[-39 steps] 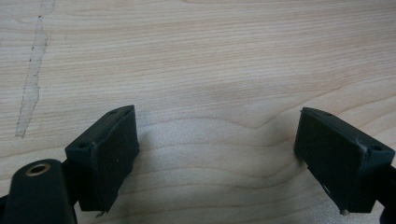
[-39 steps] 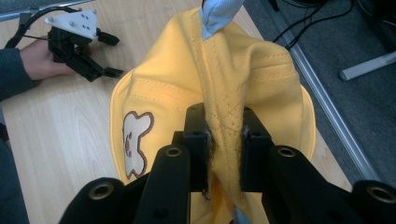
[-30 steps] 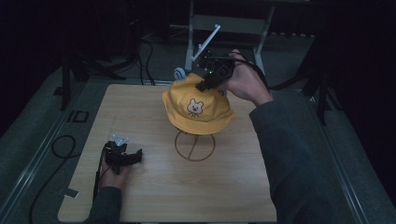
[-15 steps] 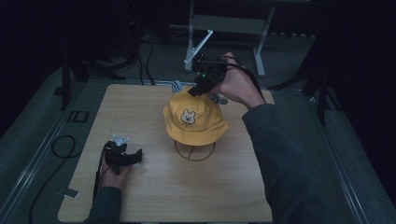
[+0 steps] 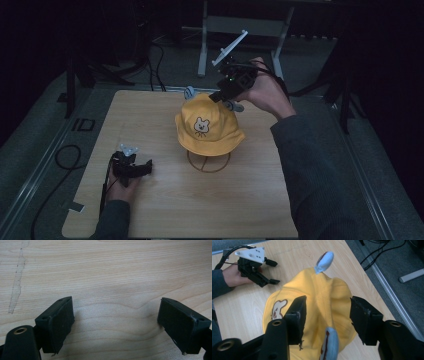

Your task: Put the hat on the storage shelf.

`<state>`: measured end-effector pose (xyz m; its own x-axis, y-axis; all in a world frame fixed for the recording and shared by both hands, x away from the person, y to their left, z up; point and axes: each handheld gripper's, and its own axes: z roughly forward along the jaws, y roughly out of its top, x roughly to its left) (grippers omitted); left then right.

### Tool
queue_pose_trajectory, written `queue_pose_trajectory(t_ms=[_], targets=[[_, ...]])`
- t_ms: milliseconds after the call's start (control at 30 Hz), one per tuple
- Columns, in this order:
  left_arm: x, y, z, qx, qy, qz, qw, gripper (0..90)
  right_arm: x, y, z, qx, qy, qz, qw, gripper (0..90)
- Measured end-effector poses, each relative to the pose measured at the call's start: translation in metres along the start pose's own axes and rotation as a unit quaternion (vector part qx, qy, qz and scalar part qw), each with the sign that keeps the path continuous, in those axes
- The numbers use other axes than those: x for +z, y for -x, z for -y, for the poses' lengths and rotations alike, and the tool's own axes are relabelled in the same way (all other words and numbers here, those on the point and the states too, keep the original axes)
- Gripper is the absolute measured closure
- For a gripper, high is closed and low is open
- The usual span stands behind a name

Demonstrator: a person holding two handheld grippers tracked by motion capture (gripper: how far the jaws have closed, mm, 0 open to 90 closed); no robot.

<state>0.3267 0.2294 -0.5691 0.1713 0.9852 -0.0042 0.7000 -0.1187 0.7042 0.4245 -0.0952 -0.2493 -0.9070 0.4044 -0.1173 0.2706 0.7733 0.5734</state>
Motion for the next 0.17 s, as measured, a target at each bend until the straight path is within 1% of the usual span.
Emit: queue_pose_trajectory(t_ms=[167], targets=[[0.000, 0.000, 0.000, -0.001, 0.000, 0.000, 1.0000, 13.6, -0.008, 0.006, 0.012, 0.017, 0.011, -0.001, 0.9998, 39.8]])
